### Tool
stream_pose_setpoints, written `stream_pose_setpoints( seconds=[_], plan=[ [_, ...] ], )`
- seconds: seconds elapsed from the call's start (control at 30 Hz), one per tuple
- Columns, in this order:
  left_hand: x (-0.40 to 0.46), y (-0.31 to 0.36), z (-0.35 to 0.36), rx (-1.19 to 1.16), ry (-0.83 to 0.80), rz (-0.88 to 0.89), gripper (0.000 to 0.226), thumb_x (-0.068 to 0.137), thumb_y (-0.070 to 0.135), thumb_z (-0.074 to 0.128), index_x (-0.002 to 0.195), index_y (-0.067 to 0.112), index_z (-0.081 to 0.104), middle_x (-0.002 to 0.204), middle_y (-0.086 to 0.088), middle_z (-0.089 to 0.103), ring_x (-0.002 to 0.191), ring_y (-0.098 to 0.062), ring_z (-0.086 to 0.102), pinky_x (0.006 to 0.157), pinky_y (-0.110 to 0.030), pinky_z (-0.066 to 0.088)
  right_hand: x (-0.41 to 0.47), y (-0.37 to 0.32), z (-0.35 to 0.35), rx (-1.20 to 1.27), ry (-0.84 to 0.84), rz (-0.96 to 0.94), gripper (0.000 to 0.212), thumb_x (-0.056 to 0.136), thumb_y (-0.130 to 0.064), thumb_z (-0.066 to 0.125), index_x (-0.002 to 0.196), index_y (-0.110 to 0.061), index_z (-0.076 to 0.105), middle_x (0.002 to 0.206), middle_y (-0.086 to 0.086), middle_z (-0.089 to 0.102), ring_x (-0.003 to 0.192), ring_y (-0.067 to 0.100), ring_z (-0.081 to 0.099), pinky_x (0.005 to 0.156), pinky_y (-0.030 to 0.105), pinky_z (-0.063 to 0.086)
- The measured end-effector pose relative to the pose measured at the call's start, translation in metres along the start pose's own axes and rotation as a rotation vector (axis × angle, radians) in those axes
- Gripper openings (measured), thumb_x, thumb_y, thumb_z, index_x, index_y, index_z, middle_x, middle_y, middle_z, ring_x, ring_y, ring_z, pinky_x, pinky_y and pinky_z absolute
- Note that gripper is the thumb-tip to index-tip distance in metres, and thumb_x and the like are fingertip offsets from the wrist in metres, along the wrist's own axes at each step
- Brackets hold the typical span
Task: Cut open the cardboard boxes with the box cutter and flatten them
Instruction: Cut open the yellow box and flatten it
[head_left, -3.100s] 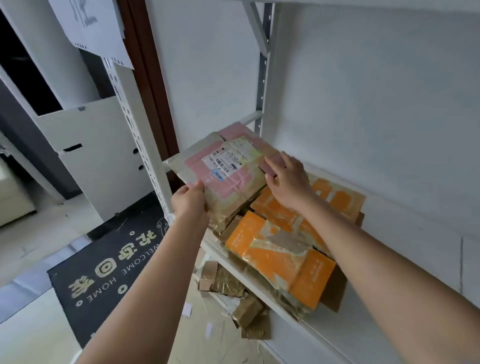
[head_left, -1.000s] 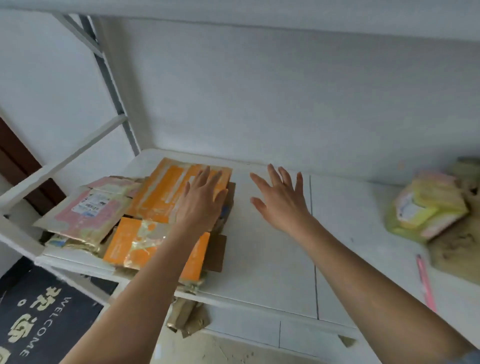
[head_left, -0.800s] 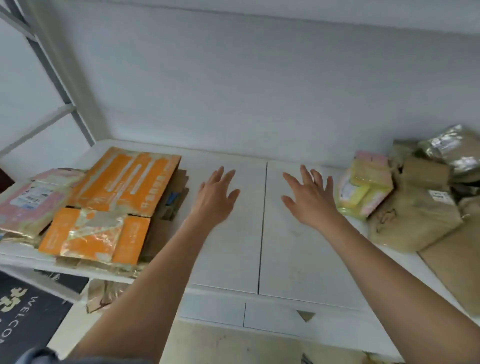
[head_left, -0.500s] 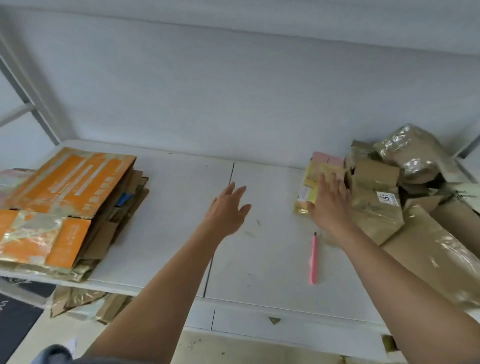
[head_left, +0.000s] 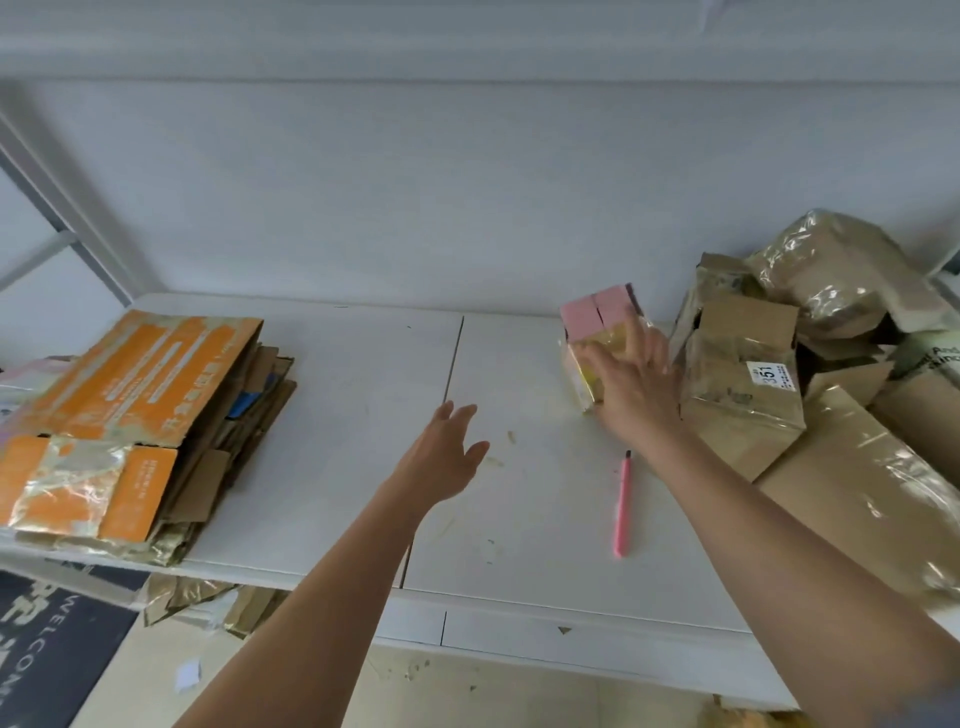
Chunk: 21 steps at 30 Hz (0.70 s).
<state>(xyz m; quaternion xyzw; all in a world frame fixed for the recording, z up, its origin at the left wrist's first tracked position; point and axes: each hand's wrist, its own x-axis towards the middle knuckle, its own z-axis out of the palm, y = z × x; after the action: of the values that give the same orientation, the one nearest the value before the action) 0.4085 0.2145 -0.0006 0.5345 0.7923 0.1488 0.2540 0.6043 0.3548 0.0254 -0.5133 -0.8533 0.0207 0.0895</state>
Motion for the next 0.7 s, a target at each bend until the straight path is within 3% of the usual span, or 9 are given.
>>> stream_pose_setpoints(
  seconds=[0.07,0.13,0.2,0.3,0.4,0.47,0.53,0.63,0.7],
  plan=[
    [-0.002,-0.003,0.002,-0.016,-0.005,-0.014,0.06,0.101,0.035,0.049,0.154,0.021,0.025,0.163,-0.006,0.016,0.149,-0.02,0.02,0.117,-0.037,0.022,0.007,0.0,-0.001,-0.046,0.005,-0.073,0.055,0.085,-0.006,0.065,0.131,-0.032,0.049,0.157,0.003,0.02,0.136,0.04,0.022,0.089,0.05,0.046],
    [-0.003,-0.006,0.003,-0.035,-0.004,-0.02,0.059,0.101,0.034,0.049,0.154,0.02,0.026,0.162,-0.005,0.019,0.149,-0.018,0.019,0.117,-0.035,0.02,0.013,0.0,-0.002,-0.056,0.06,-0.139,0.036,0.087,-0.006,0.061,0.12,-0.021,0.061,0.139,0.002,0.051,0.123,0.035,0.04,0.081,0.038,0.041],
    [-0.004,-0.006,0.003,-0.052,-0.004,-0.019,0.058,0.101,0.032,0.049,0.153,0.019,0.027,0.161,-0.006,0.023,0.149,-0.017,0.018,0.117,-0.033,0.019,0.018,0.0,-0.002,-0.007,0.097,-0.176,0.021,0.088,-0.009,0.062,0.107,-0.015,0.067,0.12,0.003,0.065,0.114,0.032,0.046,0.087,0.036,0.038],
    [-0.005,-0.001,0.004,-0.077,-0.003,-0.011,0.057,0.101,0.03,0.05,0.153,0.017,0.029,0.159,-0.006,0.028,0.148,-0.018,0.02,0.117,-0.032,0.019,0.018,-0.003,0.001,0.097,0.109,-0.156,0.023,0.089,-0.014,0.059,0.109,-0.015,0.07,0.127,0.007,0.056,0.117,0.032,0.041,0.099,0.043,0.036],
    [-0.002,0.005,0.002,-0.098,0.007,-0.008,0.057,0.101,0.03,0.051,0.152,0.017,0.03,0.156,-0.005,0.032,0.144,-0.02,0.029,0.115,-0.031,0.023,0.011,-0.004,0.004,0.103,0.225,-0.069,0.015,0.082,-0.025,0.069,0.096,-0.021,0.074,0.144,0.01,0.037,0.122,0.034,0.033,0.1,0.046,0.036],
    [-0.001,0.008,0.003,-0.119,0.009,-0.015,0.056,0.101,0.029,0.051,0.152,0.018,0.031,0.155,-0.005,0.033,0.14,-0.022,0.035,0.113,-0.031,0.028,0.008,-0.002,0.007,0.168,0.178,-0.048,0.024,0.078,-0.033,0.077,0.1,-0.026,0.07,0.159,0.011,0.016,0.14,0.041,0.017,0.109,0.053,0.028],
    [-0.001,0.012,0.005,-0.138,0.004,-0.023,0.056,0.101,0.028,0.052,0.152,0.018,0.031,0.155,-0.005,0.033,0.139,-0.023,0.037,0.113,-0.033,0.03,0.007,0.003,0.01,0.252,0.056,-0.096,0.038,0.078,-0.03,0.081,0.112,-0.026,0.065,0.161,0.015,0.005,0.146,0.042,0.009,0.114,0.055,0.026],
    [-0.001,0.014,0.009,-0.167,-0.005,-0.034,0.057,0.101,0.028,0.052,0.152,0.019,0.03,0.155,-0.004,0.033,0.139,-0.023,0.038,0.114,-0.035,0.032,0.007,0.009,0.012,0.358,0.035,-0.178,0.038,0.084,-0.005,0.07,0.121,-0.015,0.063,0.144,0.017,0.035,0.129,0.036,0.043,0.098,0.035,0.044],
    [-0.002,0.013,0.011,-0.191,-0.006,-0.043,0.058,0.1,0.03,0.053,0.153,0.021,0.029,0.156,-0.003,0.032,0.14,-0.023,0.038,0.114,-0.037,0.034,0.005,0.009,0.012,0.347,0.057,-0.222,0.037,0.087,0.002,0.061,0.121,-0.014,0.065,0.128,0.014,0.054,0.109,0.034,0.058,0.081,0.027,0.044]
  ],
)
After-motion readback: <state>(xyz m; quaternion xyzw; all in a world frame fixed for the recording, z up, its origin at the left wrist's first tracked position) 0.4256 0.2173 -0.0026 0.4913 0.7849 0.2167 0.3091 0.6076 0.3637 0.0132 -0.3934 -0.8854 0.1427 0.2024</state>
